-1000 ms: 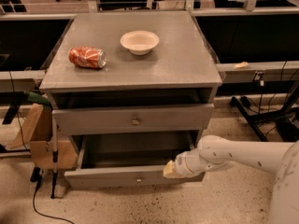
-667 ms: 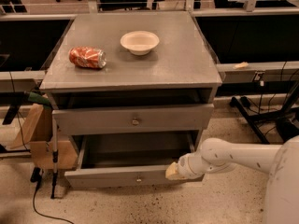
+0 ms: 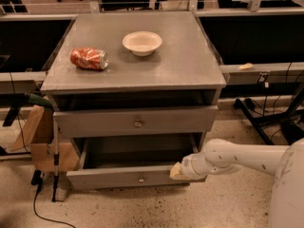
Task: Close middle drawer
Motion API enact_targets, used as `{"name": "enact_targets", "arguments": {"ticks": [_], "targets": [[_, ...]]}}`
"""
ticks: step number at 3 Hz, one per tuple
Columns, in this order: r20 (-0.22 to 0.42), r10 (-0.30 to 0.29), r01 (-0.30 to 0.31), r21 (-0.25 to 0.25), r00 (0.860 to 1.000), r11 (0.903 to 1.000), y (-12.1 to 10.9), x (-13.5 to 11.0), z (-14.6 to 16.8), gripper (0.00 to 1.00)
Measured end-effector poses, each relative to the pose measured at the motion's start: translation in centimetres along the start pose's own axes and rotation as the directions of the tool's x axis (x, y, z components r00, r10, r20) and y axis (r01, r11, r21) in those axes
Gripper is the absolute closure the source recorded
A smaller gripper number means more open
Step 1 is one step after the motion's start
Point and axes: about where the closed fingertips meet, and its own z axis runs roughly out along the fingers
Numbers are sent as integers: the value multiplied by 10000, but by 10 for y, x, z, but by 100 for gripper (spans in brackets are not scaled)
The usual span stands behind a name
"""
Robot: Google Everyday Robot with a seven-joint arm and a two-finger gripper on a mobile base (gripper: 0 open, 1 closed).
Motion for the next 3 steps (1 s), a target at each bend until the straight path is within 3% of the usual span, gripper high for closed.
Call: {"name": "enact_targets", "arguments": {"ticks": [3], "targets": [[663,5,-12,111,9978,9999,-3,-20,-6,100]]}}
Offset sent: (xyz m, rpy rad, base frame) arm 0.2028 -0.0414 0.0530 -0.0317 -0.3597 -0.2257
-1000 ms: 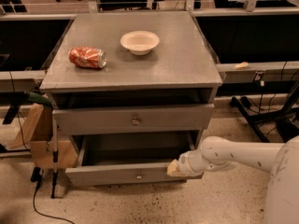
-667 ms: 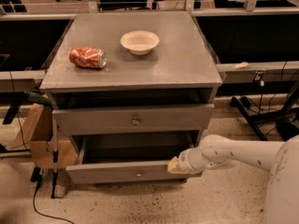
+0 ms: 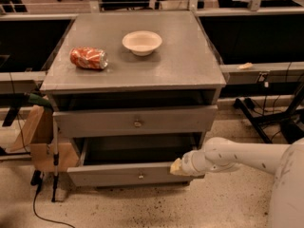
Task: Close middle drawer
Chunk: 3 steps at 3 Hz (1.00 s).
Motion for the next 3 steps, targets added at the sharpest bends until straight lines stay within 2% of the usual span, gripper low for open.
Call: {"name": "enact_targets", "arguments": {"ticks": [3], "targets": [[458,467,-469,40,9979,9989,-16,-4,2,100]]}}
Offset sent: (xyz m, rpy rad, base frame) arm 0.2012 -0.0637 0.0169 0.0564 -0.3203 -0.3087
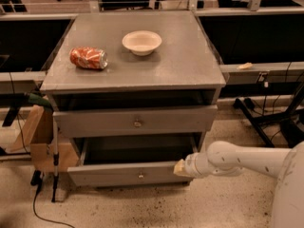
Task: Close middle drawer
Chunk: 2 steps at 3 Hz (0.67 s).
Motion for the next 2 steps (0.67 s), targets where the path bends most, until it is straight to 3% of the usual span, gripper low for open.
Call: {"name": "enact_targets", "arguments": {"ticks": [2], "targets": [[-72,559,-559,5,9984,9984,-7,1,5,100]]}}
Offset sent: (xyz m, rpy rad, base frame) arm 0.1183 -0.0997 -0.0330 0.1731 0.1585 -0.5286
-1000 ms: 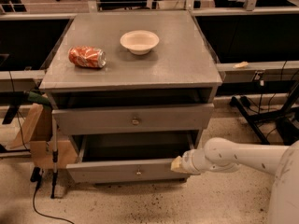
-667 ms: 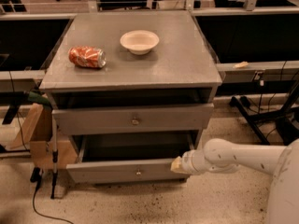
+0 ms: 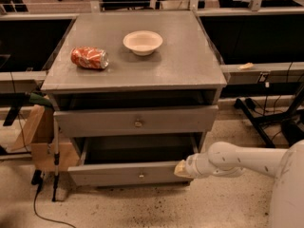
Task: Close middle drawer
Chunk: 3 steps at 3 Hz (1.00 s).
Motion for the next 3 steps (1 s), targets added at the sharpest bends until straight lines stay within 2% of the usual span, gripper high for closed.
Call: {"name": "enact_targets", "arguments": {"ticks": [1,2,3], "targets": [[-257,2224,-2225,-3,9746,9749,-50,-4,4,100],[-188,2749,-2752,-151,9613,9613,-60,-12,5,100],[-75,3033,-3033,-350,9529,9522,-61,-15,6,100]]}}
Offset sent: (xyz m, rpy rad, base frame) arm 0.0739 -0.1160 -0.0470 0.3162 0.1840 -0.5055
